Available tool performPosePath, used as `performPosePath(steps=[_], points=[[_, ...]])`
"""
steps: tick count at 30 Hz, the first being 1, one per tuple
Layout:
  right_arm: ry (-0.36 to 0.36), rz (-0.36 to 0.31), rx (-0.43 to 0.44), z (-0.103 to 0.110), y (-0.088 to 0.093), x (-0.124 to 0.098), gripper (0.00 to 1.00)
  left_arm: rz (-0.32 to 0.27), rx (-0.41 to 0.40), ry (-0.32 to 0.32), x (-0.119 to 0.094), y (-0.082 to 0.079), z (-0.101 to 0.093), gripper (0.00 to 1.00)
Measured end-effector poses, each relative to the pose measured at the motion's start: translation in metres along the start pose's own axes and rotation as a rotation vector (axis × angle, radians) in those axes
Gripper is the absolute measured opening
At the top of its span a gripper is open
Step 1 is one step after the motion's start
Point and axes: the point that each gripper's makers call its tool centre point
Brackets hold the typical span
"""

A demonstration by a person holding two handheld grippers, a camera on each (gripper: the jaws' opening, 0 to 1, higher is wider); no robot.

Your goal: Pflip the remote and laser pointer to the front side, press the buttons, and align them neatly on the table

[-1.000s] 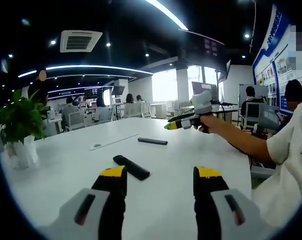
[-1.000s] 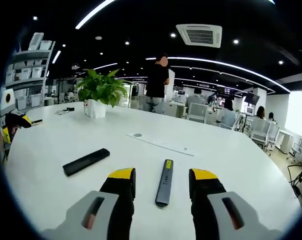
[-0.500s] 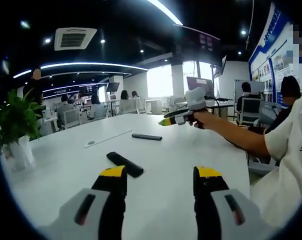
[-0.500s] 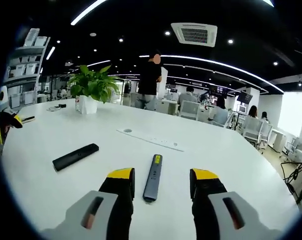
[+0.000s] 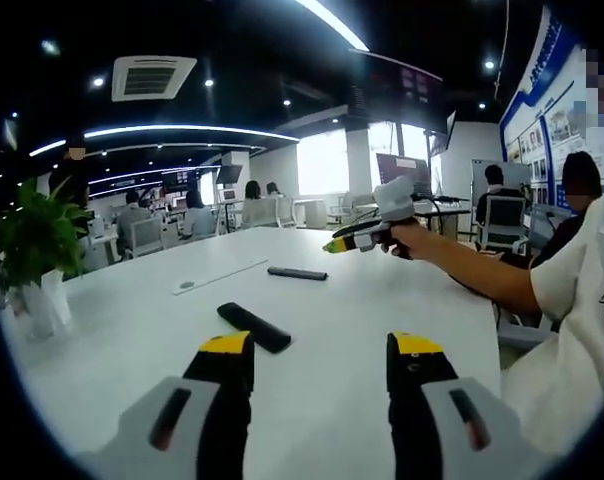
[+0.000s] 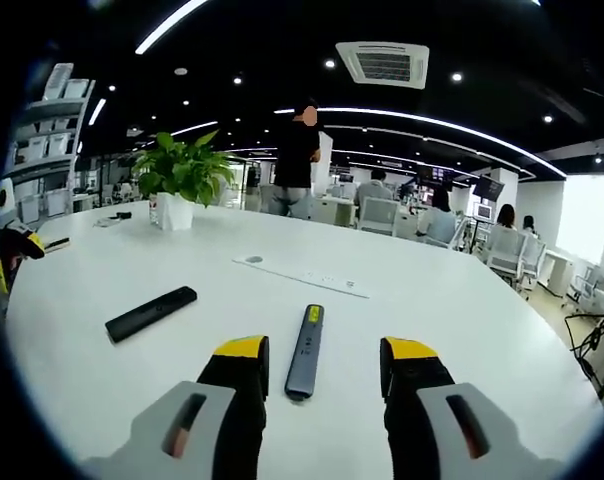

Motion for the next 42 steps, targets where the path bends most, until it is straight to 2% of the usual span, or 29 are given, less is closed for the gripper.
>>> performPosePath(steps=[6,14,20,26,32,42], points=[[0.009,0.01,-0.005,-0.003,0.004,0.001,0.47,0.003,0.004,-0.001,-0.003,0.002,-0.003,0.54],[0.015,0.026,0.01,-0.005,0.012,0.003,0.46,-0.021,0.012,-0.007,-0.005,-0.007,0.001,0.54],[0.017,0.036,0.005,-0.007,0.016,0.004,0.46,-0.008,0.009,-0.002,-0.005,-0.003,-0.001,0.54],[0.008,0.04,-0.006,-0.001,0.016,0.005,0.46,-0.001,0.01,0.002,-0.005,-0.001,-0.003,0.54],[-0.014,0.076,-0.035,0.006,0.027,0.013,0.46,0.006,0.008,0.004,-0.005,0.001,-0.002,0.54],[-0.025,0.092,-0.01,0.008,0.034,0.016,0.45,0.01,0.009,0.0,-0.006,0.003,-0.001,0.55]])
Point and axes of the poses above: the point that each gripper's makers call its tool centre point, and the gripper's own axes: x roughly forward along the fingers, z roughly to its left, y roughly out of its underside, and after that the axes turned 7 degrees about -z, right-handed
